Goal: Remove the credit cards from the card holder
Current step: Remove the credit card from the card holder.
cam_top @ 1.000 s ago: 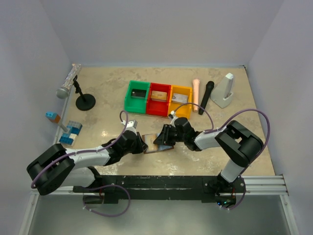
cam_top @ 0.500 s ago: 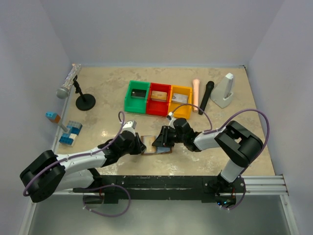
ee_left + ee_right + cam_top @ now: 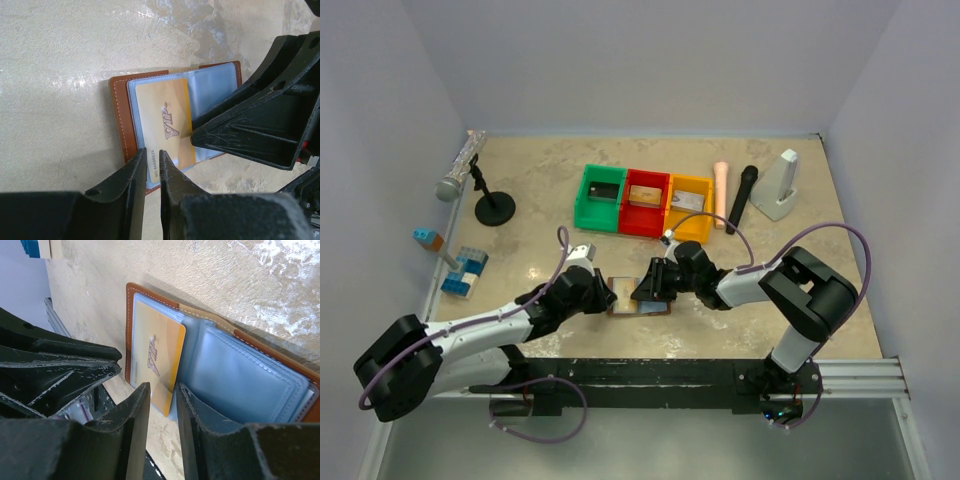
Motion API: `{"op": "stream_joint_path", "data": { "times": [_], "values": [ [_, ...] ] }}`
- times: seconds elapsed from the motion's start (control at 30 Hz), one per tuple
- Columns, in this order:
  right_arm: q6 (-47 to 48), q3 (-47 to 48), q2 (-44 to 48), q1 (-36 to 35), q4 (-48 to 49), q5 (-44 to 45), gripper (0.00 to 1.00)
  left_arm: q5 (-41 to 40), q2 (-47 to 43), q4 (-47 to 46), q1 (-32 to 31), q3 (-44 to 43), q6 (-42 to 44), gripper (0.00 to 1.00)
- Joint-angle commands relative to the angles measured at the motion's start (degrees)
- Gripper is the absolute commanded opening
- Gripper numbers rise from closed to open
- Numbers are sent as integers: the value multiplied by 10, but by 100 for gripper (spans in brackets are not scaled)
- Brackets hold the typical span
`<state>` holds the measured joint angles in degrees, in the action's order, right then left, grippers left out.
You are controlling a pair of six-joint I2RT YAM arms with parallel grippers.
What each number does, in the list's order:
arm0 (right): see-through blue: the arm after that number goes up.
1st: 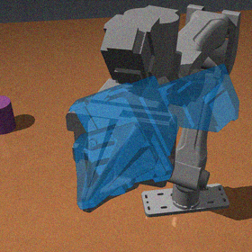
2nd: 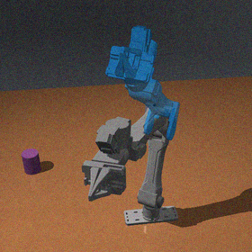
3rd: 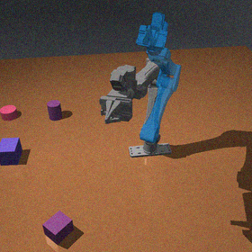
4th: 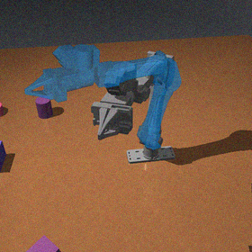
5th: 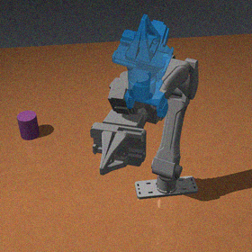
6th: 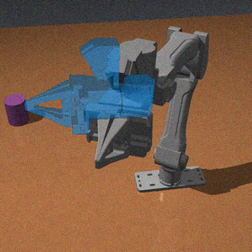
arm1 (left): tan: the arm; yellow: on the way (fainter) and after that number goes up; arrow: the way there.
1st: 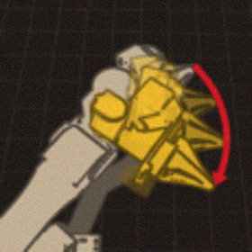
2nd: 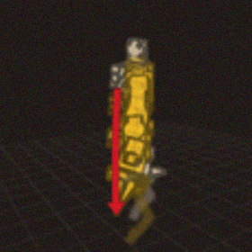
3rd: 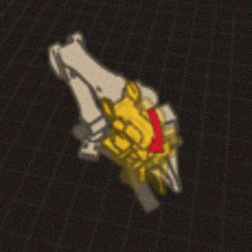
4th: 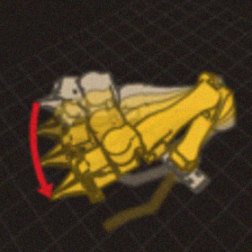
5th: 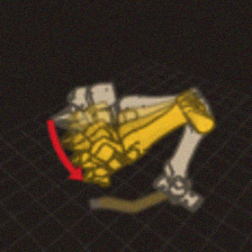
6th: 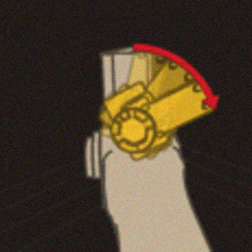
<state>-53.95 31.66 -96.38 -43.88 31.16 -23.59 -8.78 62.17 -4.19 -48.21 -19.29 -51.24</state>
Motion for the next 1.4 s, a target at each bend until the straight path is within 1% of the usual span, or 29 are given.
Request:
{"op": "stream_joint_path", "data": {
  "times": [0.0,0.37,0.6,0.97,1.37],
  "values": [
    [9,16,1,-3,1,-9,33,-19,-12,1,-3,-25,17,21],
    [13,24,3,-3,-7,-13,34,-23,46,1,-3,-46,26,20],
    [13,24,4,-3,-4,-15,34,-31,65,2,-3,-47,27,18],
    [2,16,-2,-2,39,-23,35,-24,95,-18,-3,-32,20,15],
    [-6,17,-16,-3,59,-39,37,-10,124,-43,-3,-18,11,13]
  ]
}}
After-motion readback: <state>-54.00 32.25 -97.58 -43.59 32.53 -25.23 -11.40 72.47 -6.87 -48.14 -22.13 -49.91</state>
